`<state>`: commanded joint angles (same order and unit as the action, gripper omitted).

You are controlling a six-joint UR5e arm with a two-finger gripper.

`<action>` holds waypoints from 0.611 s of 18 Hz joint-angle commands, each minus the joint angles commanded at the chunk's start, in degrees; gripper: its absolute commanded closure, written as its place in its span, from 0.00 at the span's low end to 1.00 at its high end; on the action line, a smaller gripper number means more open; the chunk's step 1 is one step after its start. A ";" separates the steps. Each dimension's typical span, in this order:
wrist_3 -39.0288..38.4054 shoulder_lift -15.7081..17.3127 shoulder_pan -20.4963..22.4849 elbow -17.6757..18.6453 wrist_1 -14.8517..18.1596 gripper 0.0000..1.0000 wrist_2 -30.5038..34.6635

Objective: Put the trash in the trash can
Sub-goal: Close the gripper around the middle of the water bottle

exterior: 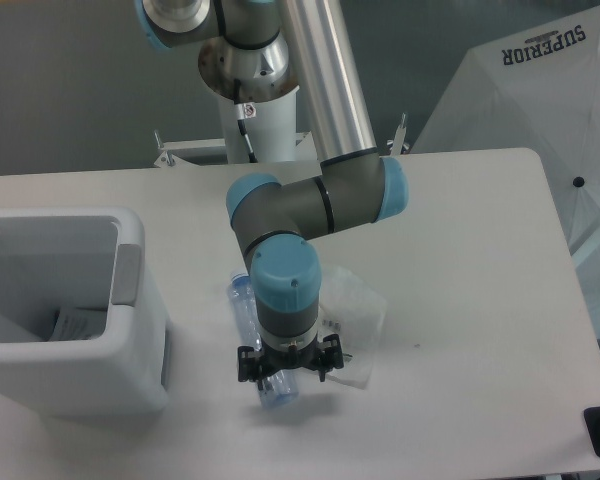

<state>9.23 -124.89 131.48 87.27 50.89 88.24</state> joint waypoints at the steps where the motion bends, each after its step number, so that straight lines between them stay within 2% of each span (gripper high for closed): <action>1: 0.00 -0.18 -0.17 0.00 0.00 0.00 0.00; 7: 0.09 -0.70 -0.53 0.35 -0.35 0.00 0.53; 11: -0.09 -1.40 -0.79 0.44 -2.02 0.00 0.70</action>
<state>9.14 -126.29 130.70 87.72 48.87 88.95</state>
